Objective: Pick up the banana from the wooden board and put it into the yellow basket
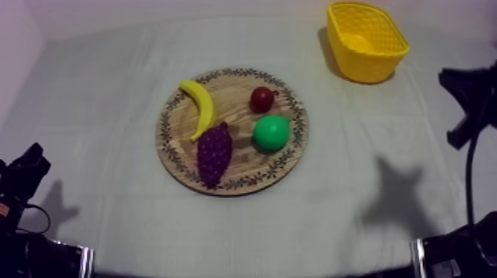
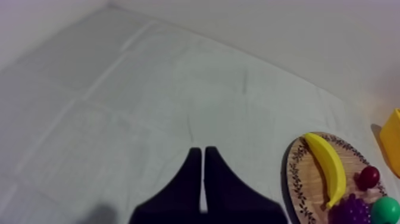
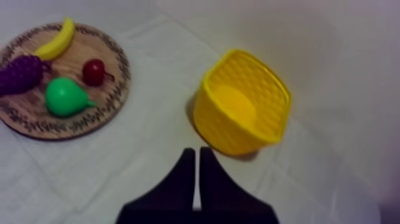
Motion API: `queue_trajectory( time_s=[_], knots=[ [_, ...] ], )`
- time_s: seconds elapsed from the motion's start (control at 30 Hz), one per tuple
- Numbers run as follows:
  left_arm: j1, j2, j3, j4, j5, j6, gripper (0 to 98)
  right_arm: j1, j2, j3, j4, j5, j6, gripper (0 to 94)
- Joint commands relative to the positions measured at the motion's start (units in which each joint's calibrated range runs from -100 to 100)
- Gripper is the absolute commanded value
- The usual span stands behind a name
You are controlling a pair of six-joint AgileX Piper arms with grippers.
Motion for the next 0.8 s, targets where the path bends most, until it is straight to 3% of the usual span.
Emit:
queue_trajectory(
  time_s=[0.0,0.1,0.37,0.77],
  knots=[
    [-0.02,-0.05,-0.01,-0.03,0.0,0.01,0.1,-4.48,12.4,-10.09,1.09,-0.04,-10.59,0.6],
    [-0.02,-0.05,-0.01,-0.03,0.0,0.01,0.1,-7.07,19.8,-17.35,2.06,0.68,-13.04,0.6],
    [-0.02,-0.05,-0.01,-0.03,0.0,0.02,0.1,-8.69,39.53,-39.16,-0.33,7.02,-14.64,0.7],
    [-0.02,-0.05,-0.01,-0.03,0.0,0.01,0.1,-13.21,62.65,-61.16,0.5,16.7,-21.69,0.7]
  ],
)
